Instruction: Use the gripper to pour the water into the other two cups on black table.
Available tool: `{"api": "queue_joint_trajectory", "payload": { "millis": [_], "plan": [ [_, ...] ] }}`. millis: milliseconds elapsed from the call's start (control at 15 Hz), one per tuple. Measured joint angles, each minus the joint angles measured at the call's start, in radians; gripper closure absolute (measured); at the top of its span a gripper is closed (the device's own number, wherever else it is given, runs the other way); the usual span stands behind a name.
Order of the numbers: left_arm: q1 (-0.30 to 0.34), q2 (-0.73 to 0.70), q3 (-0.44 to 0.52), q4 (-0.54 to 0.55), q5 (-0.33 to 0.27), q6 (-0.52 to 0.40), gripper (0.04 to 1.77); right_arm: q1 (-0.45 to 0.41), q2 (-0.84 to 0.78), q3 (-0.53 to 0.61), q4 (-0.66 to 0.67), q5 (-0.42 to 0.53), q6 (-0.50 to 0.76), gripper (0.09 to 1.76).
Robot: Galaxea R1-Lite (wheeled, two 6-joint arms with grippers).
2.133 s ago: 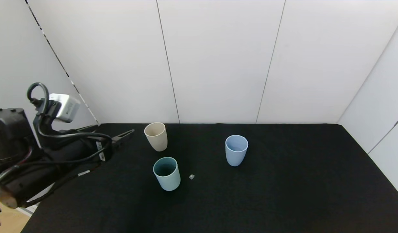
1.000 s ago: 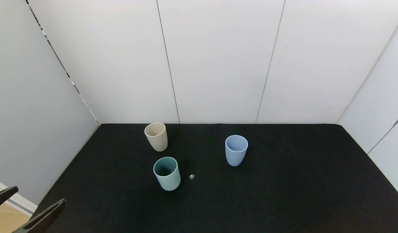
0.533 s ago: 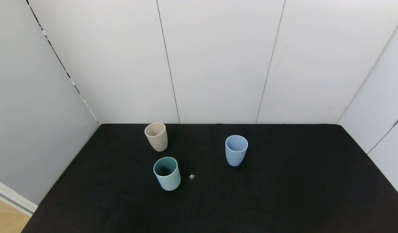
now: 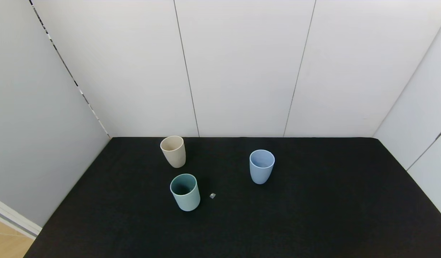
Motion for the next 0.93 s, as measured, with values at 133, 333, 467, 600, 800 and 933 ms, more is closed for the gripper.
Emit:
{"api": "queue_joint_trajectory", "payload": {
  "millis": [133,333,467,600,800,933],
  "plan": [
    [0.000,-0.022,0.029,-0.025,0.010,0.004,0.09,0.000,0.000,0.000,0.000,0.000,0.000,0.14],
    [0.000,-0.034,0.102,-0.104,0.049,0.026,0.09,0.000,0.000,0.000,0.000,0.000,0.000,0.14],
    [0.000,-0.035,0.143,-0.137,0.074,0.049,0.09,0.000,0.000,0.000,0.000,0.000,0.001,0.14],
    [0.000,-0.035,0.156,-0.139,0.091,0.064,0.09,0.000,0.000,0.000,0.000,0.000,0.001,0.14],
    [0.000,-0.035,0.183,-0.115,0.139,0.130,0.09,0.000,0.000,0.000,0.000,0.000,0.000,0.14],
    [0.000,-0.035,0.189,-0.113,0.143,0.100,0.09,0.000,0.000,0.000,0.000,0.000,0.000,0.14]
  ]
}}
